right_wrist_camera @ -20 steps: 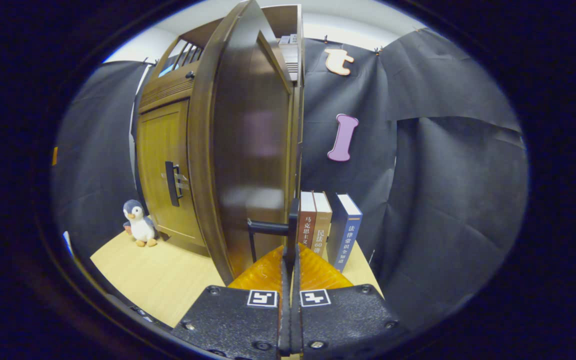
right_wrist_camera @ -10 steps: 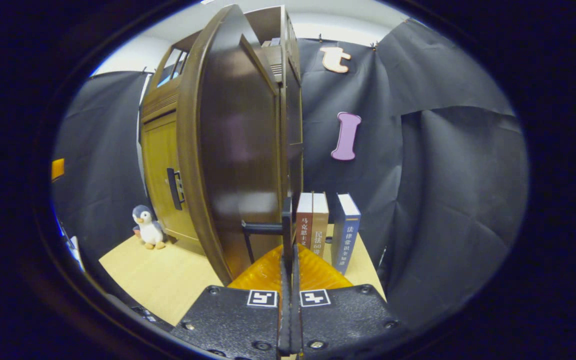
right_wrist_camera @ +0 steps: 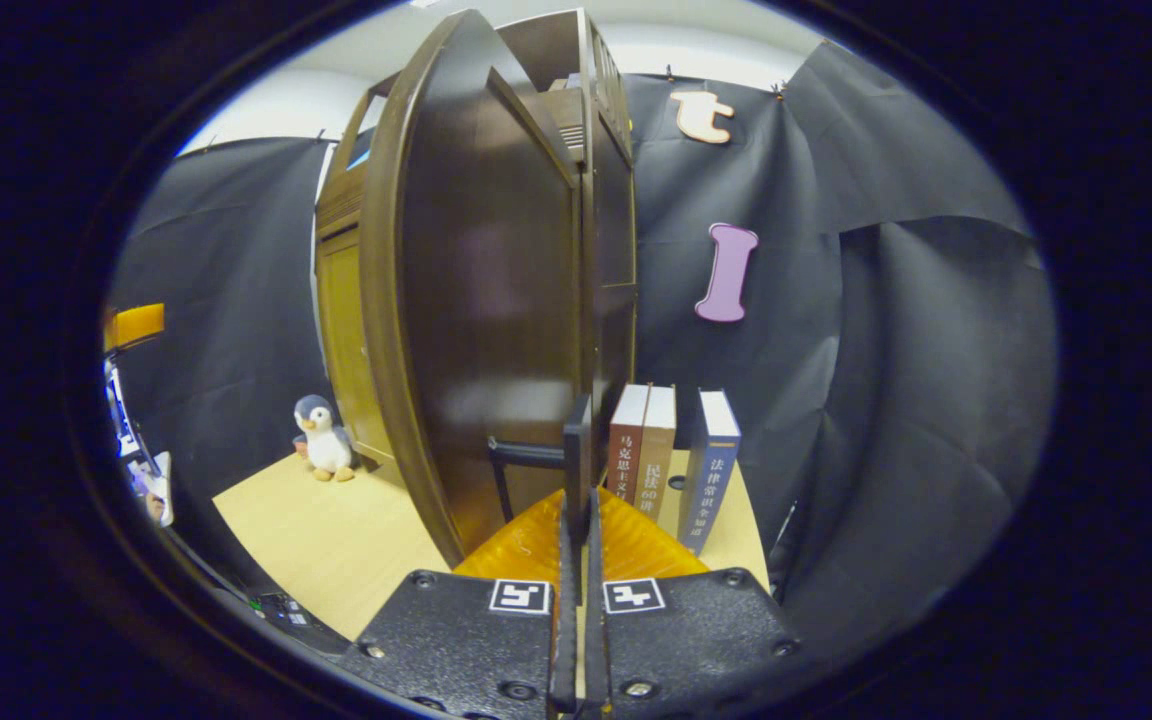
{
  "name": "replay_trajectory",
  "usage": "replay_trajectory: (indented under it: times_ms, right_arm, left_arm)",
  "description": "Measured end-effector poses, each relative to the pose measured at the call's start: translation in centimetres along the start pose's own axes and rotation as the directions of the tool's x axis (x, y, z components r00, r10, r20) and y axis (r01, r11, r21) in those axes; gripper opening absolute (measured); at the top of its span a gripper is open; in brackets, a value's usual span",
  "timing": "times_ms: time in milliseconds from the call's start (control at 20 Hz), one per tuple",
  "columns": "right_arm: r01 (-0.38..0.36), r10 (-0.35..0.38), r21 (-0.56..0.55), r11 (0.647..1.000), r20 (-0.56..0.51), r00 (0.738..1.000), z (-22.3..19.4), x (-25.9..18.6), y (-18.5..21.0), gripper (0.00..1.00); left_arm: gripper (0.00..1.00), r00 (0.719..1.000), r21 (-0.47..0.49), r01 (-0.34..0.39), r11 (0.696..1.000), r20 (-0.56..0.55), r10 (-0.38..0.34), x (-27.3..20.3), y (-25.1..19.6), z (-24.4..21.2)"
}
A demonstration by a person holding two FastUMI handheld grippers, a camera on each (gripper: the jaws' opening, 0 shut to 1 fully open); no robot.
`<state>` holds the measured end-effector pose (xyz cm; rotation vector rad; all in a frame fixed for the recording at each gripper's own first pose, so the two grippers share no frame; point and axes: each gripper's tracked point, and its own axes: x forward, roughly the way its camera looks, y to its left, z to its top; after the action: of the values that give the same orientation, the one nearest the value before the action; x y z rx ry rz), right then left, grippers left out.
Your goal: Open the right door of the double-door shoe cabinet with the right hand, and open the left door with the left hand.
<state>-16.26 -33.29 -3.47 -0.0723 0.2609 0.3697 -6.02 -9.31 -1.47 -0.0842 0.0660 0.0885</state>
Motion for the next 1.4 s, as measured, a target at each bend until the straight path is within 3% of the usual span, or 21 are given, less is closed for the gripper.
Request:
replay_trajectory:
  times_ms: [150, 200, 250, 400, 600, 850, 1100, 1400]
  right_arm:
    - [0.03, -0.03, -0.008, 1.0, 0.001, 1.0, 0.0, -1.0, -0.4, 0.09]
    - [0.046, -0.046, -0.001, 0.999, -0.01, 0.999, 0.0, -1.6, -0.8, 0.21]
    - [0.068, -0.068, 0.014, 0.998, -0.019, 0.997, -0.1, -2.4, -1.3, 0.26]
    - [0.161, -0.162, 0.074, 0.984, 0.008, 0.987, 1.6, -5.4, -2.1, 0.69]
    - [0.25, -0.263, 0.139, 0.958, 0.083, 0.961, 5.0, -8.6, 0.2, 0.94]
    - [0.302, -0.321, 0.156, 0.94, 0.109, 0.941, 7.0, -9.6, 5.9, 1.0]
    - [0.277, -0.295, 0.168, 0.946, 0.093, 0.951, 5.5, -7.6, 12.6, 1.0]
    - [0.301, -0.317, 0.157, 0.94, 0.084, 0.945, 6.2, -7.1, 16.2, 1.0]
  left_arm:
    - [0.95, 1.0, -0.005, 0.015, 1.0, 0.0, -0.015, 0.2, 0.2, 0.0]
    - [0.95, 1.0, -0.002, 0.017, 1.0, -0.004, -0.017, 0.4, 0.4, -0.1]
    - [0.95, 1.0, 0.004, 0.015, 1.0, -0.004, -0.015, 0.4, 0.7, -0.1]
    - [0.95, 1.0, 0.021, 0.014, 1.0, -0.001, -0.014, 1.1, 1.8, -0.2]
    - [0.95, 1.0, 0.047, 0.026, 0.999, 0.003, -0.026, 3.2, 3.4, -0.5]
    - [0.95, 0.997, 0.046, 0.075, 0.996, -0.001, -0.075, 5.9, 4.8, -1.1]
    - [0.95, 0.991, 0.051, 0.133, 0.99, -0.02, -0.132, 8.4, 5.2, -2.8]
    - [0.94, 0.976, 0.035, 0.216, 0.976, -0.014, -0.216, 12.5, 3.9, -3.9]
